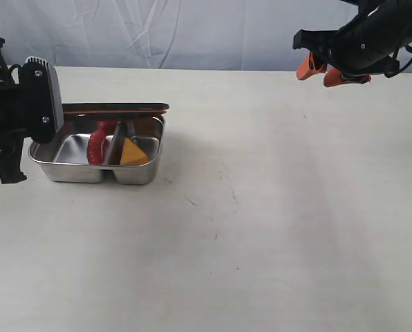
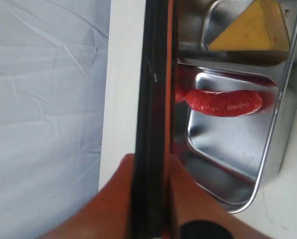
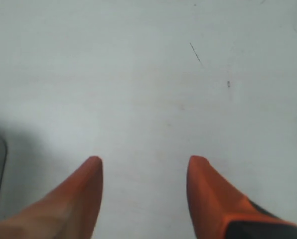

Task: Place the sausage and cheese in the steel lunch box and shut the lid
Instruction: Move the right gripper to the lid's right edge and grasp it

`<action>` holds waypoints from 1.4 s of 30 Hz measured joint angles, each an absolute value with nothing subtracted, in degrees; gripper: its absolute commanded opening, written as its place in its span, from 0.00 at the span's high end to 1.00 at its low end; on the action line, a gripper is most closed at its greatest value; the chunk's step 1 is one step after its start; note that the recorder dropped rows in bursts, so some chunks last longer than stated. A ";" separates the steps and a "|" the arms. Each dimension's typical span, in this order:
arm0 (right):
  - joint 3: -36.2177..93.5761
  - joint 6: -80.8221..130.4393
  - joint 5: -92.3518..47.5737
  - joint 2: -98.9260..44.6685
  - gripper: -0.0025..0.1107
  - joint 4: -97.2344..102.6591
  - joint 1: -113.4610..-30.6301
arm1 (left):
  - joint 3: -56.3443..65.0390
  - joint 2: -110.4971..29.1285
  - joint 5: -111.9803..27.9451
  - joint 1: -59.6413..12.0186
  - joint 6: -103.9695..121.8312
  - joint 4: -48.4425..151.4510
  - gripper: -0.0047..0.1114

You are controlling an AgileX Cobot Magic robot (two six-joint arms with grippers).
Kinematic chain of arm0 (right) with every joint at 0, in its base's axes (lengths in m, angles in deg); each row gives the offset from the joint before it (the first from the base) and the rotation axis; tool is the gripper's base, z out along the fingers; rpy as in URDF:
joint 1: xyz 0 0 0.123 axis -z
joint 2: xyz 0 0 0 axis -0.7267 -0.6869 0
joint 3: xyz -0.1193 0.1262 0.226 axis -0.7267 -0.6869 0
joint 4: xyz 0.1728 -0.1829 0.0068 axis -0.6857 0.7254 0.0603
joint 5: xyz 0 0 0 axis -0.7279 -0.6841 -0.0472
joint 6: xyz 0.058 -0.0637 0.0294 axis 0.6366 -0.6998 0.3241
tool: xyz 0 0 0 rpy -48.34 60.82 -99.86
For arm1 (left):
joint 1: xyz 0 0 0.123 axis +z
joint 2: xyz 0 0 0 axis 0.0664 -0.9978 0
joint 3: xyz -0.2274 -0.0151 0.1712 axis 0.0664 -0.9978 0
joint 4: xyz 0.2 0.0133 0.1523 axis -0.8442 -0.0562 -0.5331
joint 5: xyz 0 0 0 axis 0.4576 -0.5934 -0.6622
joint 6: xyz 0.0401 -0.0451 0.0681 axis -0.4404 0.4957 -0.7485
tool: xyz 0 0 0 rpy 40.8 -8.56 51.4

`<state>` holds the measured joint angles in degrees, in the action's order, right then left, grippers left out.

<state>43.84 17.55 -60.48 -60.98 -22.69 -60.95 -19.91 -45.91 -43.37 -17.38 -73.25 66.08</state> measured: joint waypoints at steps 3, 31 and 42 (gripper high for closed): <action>43.84 15.40 -60.48 -60.98 0.54 -26.86 -60.95 | -21.46 -45.91 -42.02 -17.38 -73.25 66.08 0.96; 43.84 5.03 -67.97 -61.75 0.54 -46.17 -65.63 | -30.90 -45.32 -37.36 -17.54 -73.23 66.56 0.96; 43.84 1.11 -85.19 -75.94 0.54 -76.03 -70.17 | -30.90 -45.32 -36.64 -17.54 -73.23 68.81 0.96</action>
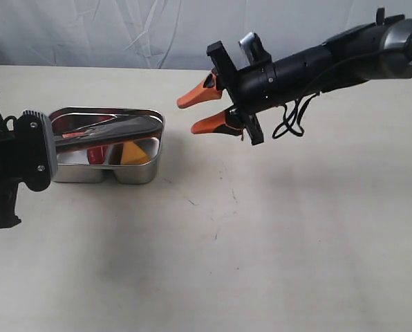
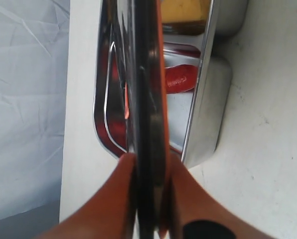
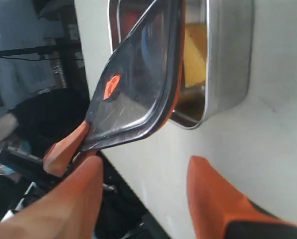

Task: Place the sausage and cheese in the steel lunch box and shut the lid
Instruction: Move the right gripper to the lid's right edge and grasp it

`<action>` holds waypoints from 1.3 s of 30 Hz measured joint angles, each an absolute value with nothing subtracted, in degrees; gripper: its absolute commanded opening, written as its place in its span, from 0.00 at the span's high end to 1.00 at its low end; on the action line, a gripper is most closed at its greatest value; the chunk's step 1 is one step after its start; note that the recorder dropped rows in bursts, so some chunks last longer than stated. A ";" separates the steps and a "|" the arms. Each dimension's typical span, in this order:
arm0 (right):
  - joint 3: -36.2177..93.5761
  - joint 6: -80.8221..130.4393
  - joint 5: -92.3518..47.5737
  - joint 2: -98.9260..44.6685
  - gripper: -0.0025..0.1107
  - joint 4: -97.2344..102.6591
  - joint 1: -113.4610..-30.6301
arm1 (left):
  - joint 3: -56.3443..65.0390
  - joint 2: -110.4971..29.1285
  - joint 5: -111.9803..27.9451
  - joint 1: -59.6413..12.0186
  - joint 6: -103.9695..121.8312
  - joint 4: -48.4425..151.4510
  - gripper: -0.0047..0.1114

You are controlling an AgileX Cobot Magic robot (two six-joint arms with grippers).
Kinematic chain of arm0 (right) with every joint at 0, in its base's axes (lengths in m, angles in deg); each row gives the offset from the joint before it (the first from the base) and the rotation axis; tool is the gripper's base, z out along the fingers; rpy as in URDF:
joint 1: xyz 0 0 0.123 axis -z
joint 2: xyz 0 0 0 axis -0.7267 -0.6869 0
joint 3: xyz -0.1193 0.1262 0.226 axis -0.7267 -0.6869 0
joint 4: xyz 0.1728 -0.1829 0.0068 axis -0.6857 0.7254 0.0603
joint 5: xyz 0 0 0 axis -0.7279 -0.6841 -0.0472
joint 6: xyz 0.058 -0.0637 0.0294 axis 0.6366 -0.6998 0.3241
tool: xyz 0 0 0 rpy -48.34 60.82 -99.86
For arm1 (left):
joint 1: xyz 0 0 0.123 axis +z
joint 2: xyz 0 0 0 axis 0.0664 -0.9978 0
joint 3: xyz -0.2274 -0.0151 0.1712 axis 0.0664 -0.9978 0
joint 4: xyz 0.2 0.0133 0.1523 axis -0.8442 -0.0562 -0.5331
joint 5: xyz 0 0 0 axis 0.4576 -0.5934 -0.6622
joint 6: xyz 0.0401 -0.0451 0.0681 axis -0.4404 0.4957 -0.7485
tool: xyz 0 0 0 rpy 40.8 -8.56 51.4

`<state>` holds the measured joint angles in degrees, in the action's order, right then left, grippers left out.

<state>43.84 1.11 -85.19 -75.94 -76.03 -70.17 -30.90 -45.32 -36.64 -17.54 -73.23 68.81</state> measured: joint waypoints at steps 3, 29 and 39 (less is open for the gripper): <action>43.84 0.62 -88.98 -78.94 0.54 -80.32 -70.17 | -30.90 -45.32 -36.10 -17.54 -73.23 69.60 0.96; 43.84 -1.29 -84.47 -84.24 0.54 -91.09 -75.12 | -31.03 -45.32 -35.88 -17.54 -73.45 69.68 0.96; 43.84 -1.29 -79.90 -84.24 0.54 -93.77 -76.39 | -31.13 -45.32 -35.88 -17.54 -73.45 69.68 0.96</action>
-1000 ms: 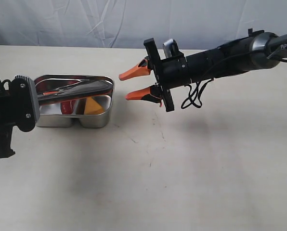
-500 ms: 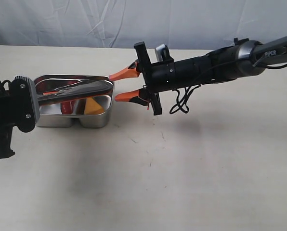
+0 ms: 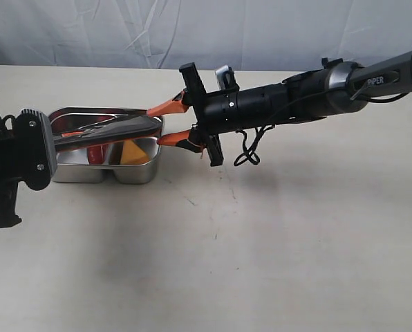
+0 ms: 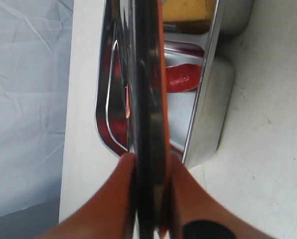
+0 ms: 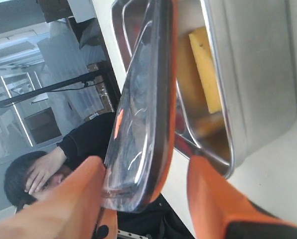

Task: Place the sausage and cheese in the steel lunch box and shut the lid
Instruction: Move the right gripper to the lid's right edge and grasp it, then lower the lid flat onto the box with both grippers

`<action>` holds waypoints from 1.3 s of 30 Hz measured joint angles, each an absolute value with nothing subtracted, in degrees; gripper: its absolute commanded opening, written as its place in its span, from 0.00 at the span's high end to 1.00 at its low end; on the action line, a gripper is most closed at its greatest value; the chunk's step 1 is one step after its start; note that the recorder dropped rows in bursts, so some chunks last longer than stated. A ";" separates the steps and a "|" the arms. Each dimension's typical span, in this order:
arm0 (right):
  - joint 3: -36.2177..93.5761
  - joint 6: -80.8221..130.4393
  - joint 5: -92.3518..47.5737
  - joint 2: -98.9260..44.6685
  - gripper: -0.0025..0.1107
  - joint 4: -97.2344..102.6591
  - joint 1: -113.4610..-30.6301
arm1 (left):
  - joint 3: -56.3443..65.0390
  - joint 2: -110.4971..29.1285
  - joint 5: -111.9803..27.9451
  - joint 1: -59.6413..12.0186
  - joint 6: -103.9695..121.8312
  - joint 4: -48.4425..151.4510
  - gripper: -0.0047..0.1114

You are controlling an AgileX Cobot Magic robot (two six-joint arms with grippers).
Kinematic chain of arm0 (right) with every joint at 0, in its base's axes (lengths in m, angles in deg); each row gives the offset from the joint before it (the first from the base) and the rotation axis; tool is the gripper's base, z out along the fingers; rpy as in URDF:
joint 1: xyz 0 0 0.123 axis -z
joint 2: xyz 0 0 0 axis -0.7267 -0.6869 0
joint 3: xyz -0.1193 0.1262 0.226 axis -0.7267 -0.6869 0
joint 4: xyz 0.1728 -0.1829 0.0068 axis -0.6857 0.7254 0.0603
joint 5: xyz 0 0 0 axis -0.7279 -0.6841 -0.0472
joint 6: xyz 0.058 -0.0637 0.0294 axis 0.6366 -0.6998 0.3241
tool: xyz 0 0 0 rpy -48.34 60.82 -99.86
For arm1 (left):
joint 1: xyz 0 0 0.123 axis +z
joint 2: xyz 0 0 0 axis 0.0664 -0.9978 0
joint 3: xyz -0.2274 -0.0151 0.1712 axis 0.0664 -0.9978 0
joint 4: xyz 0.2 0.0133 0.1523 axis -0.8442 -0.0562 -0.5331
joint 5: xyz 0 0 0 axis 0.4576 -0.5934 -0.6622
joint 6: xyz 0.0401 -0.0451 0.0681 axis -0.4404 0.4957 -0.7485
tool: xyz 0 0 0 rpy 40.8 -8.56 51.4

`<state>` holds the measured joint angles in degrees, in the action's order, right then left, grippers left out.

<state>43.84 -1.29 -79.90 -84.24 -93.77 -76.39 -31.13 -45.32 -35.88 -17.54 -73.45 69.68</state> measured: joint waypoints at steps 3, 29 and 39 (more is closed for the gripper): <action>43.84 -1.76 -79.05 -84.24 0.54 -94.85 -77.05 | -31.13 -45.32 -35.88 -17.54 -73.45 69.68 0.96; 43.84 -5.03 -77.46 -84.24 0.99 -98.30 -78.84 | -31.24 -45.19 -35.82 -17.54 -73.33 72.25 0.96; 43.84 -7.61 -79.94 -84.24 0.99 -99.48 -78.84 | -31.80 -39.85 -38.51 -17.54 -73.13 75.70 0.85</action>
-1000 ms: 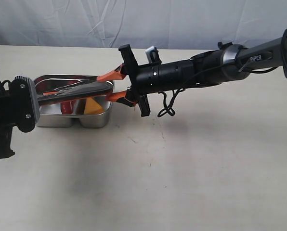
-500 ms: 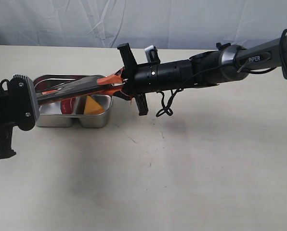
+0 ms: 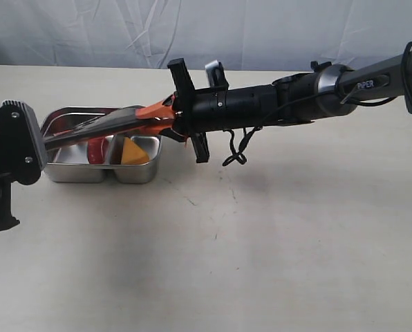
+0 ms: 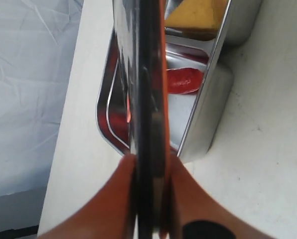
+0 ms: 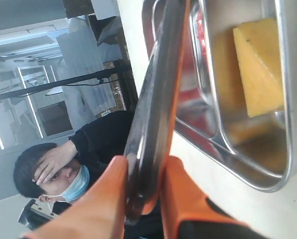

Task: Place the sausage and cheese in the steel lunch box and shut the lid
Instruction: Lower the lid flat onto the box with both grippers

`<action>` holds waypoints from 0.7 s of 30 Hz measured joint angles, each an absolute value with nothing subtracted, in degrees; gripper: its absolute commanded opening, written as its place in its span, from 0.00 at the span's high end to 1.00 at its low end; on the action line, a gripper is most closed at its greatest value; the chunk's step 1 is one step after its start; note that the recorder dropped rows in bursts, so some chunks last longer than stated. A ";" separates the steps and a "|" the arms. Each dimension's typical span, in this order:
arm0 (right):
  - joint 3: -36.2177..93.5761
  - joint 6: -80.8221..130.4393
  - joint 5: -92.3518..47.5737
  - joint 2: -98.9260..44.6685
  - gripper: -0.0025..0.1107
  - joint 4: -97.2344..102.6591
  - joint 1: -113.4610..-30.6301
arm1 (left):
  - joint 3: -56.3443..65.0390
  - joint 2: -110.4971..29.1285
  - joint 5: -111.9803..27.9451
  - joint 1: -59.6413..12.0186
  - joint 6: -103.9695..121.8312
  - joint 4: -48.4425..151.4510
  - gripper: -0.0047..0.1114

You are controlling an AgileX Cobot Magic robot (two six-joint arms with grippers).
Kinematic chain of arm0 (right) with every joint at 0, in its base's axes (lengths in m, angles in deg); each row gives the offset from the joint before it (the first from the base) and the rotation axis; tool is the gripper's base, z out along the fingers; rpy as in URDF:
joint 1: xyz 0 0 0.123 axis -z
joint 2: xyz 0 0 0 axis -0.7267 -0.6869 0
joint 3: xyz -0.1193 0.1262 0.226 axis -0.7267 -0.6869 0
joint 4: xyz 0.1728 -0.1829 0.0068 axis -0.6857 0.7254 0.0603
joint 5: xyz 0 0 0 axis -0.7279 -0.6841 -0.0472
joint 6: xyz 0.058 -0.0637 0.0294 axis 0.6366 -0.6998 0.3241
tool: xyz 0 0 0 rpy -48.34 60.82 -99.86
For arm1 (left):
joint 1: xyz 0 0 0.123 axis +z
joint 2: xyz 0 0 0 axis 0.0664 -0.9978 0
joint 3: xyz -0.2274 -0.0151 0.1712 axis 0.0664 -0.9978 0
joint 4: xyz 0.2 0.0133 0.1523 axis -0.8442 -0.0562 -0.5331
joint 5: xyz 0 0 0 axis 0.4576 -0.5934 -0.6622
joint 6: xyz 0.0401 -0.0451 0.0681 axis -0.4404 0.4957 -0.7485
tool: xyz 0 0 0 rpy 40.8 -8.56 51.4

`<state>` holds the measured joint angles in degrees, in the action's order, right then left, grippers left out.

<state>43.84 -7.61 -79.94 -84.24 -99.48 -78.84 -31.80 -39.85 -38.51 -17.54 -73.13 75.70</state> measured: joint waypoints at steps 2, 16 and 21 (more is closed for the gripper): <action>43.84 -7.72 -80.31 -84.24 0.99 -99.48 -78.84 | -31.89 -38.85 -39.83 -17.54 -73.13 77.36 0.79; 43.84 -9.66 -80.55 -84.24 0.99 -98.03 -78.84 | -32.02 -37.97 -48.76 -17.54 -73.01 82.61 0.47; 43.84 -9.79 -79.28 -84.24 0.99 -98.03 -78.84 | -32.02 -37.97 -47.14 -17.54 -73.01 82.70 0.47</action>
<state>43.84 -9.79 -79.28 -84.24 -98.03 -78.84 -32.02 -37.97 -47.14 -17.54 -73.01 82.70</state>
